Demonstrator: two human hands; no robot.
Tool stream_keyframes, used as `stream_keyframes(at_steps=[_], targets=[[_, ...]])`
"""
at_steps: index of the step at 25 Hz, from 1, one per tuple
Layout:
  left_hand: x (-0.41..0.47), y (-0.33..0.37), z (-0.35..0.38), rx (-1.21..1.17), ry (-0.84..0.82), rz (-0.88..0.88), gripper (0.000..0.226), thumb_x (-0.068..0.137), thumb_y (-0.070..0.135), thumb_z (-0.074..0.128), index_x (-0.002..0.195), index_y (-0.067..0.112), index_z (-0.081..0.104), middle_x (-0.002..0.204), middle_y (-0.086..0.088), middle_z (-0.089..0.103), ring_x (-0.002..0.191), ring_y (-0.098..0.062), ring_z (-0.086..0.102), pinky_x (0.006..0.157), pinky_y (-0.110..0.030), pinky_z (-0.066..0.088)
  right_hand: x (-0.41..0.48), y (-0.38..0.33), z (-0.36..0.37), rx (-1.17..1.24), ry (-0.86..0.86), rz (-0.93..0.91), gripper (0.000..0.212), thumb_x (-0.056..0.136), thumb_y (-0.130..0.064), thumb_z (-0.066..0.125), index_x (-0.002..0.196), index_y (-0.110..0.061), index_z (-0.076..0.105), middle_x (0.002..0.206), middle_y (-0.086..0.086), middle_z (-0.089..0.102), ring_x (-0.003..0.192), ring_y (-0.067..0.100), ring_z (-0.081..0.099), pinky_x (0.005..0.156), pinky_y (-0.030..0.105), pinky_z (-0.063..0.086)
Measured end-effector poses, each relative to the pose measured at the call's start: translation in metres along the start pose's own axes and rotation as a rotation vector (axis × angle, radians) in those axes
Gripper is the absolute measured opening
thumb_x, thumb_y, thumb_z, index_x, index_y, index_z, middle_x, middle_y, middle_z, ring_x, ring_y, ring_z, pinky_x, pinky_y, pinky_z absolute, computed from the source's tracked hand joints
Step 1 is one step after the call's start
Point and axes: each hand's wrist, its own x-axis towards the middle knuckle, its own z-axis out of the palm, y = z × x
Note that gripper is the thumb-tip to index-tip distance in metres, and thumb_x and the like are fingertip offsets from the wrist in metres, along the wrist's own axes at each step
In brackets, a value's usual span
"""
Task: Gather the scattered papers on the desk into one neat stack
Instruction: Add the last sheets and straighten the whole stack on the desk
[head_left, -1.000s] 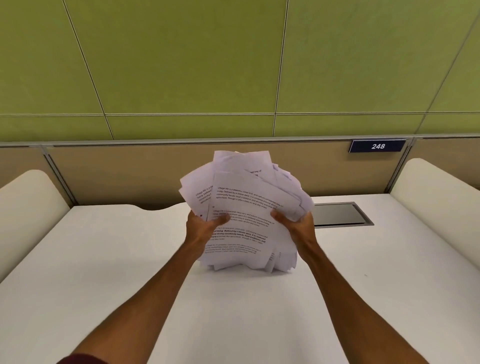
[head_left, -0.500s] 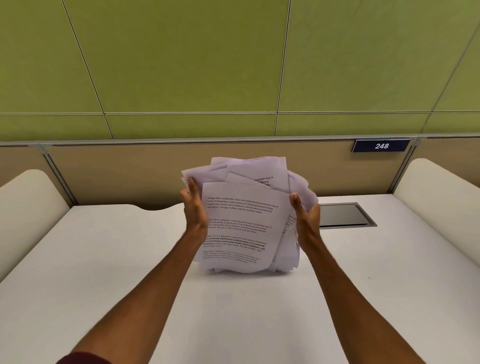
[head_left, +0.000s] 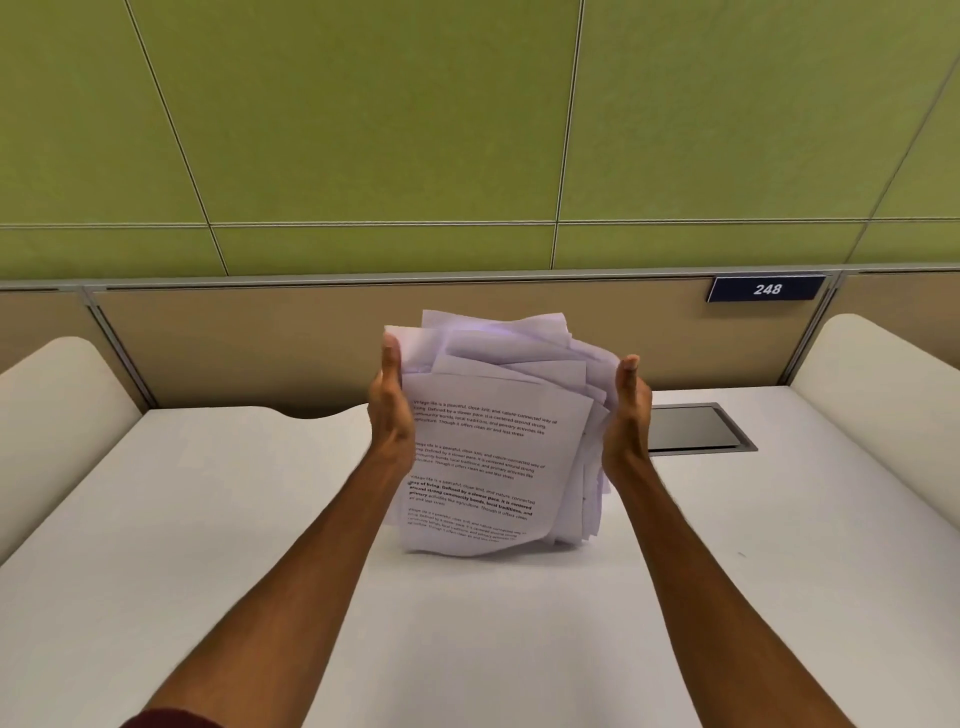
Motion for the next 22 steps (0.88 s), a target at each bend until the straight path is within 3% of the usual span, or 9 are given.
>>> stream_keyframes(at_steps=[2,5,8,9,11,14,16,19,22], targets=[[-0.001,0.0,-0.007,0.005,-0.134,-0.046,0.077,0.068,0.082,0.044,0.106,0.021,0.074,0.099,-0.01,0.073,0.088,-0.028,0.068,0.081,-0.043,0.054,-0.005,0.001,-0.003,-0.039,-0.003,0.019,0.122,0.052,-0.097,0.047,0.101,0.014,0.051,0.091,0.033,0.056,0.084,0.023,0.05,0.079,0.039,0.039],[-0.007,-0.016,-0.022,0.022,-0.301,0.001,0.08,0.056,0.084,0.06,0.105,0.022,0.07,0.089,-0.003,0.075,0.08,-0.022,0.071,0.066,-0.036,0.059,-0.013,0.007,-0.002,-0.084,0.035,0.098,0.132,0.043,-0.102,0.04,0.112,0.009,0.054,0.108,0.035,0.058,0.093,0.044,0.054,0.081,0.042,0.045],[-0.015,-0.033,-0.03,0.114,-0.336,0.14,0.11,0.036,0.073,0.081,0.119,0.007,0.053,0.092,0.001,0.074,0.084,-0.016,0.071,0.065,-0.032,0.058,-0.016,0.011,0.002,-0.159,0.068,0.138,0.105,0.038,-0.106,0.032,0.098,-0.025,0.062,0.088,0.0,0.064,0.09,0.022,0.057,0.075,0.03,0.048],[-0.015,-0.035,-0.03,0.162,-0.323,0.168,0.112,0.035,0.068,0.085,0.121,0.004,0.052,0.094,-0.001,0.074,0.086,-0.017,0.072,0.066,-0.031,0.058,-0.016,0.01,0.004,-0.173,0.075,0.169,0.097,0.038,-0.106,0.031,0.089,-0.029,0.061,0.083,-0.005,0.062,0.088,0.018,0.057,0.072,0.027,0.048],[-0.014,-0.037,-0.031,0.284,-0.288,0.224,0.097,0.038,0.055,0.091,0.116,0.006,0.059,0.098,-0.002,0.074,0.089,-0.02,0.072,0.068,-0.034,0.06,-0.016,0.012,0.006,-0.209,0.09,0.22,0.1,0.037,-0.106,0.03,0.085,-0.024,0.061,0.081,0.004,0.063,0.084,0.022,0.059,0.071,0.032,0.05],[-0.007,-0.042,-0.039,0.349,-0.245,0.189,0.051,0.052,0.032,0.092,0.097,0.023,0.069,0.091,0.006,0.076,0.086,-0.017,0.072,0.069,-0.033,0.062,-0.015,0.016,-0.003,-0.297,0.048,0.226,0.128,0.037,-0.106,0.028,0.095,0.002,0.06,0.09,0.028,0.063,0.083,0.037,0.06,0.078,0.047,0.053],[-0.002,-0.045,-0.044,0.319,-0.308,0.14,0.038,0.061,0.02,0.088,0.094,0.027,0.07,0.091,0.006,0.076,0.085,-0.013,0.072,0.067,-0.029,0.061,-0.017,0.016,-0.009,-0.323,0.035,0.2,0.13,0.039,-0.106,0.03,0.107,0.001,0.061,0.095,0.021,0.066,0.091,0.035,0.063,0.081,0.048,0.055],[-0.002,-0.046,-0.043,0.304,-0.371,0.093,0.046,0.056,0.032,0.087,0.098,0.028,0.07,0.097,0.0,0.075,0.089,-0.014,0.07,0.069,-0.028,0.059,-0.016,0.002,-0.005,-0.357,0.191,-0.043,0.112,0.058,-0.098,0.037,0.123,-0.008,0.053,0.102,0.001,0.062,0.096,0.023,0.06,0.08,0.042,0.057],[0.0,-0.042,-0.04,0.311,-0.387,0.074,0.054,0.052,0.035,0.086,0.102,0.024,0.069,0.099,-0.001,0.075,0.091,-0.015,0.07,0.072,-0.03,0.059,0.0,-0.019,0.01,-0.78,0.324,-0.669,0.083,0.081,-0.07,0.054,0.134,-0.006,0.047,0.135,0.012,0.055,0.123,0.028,0.051,0.098,0.048,0.045]])
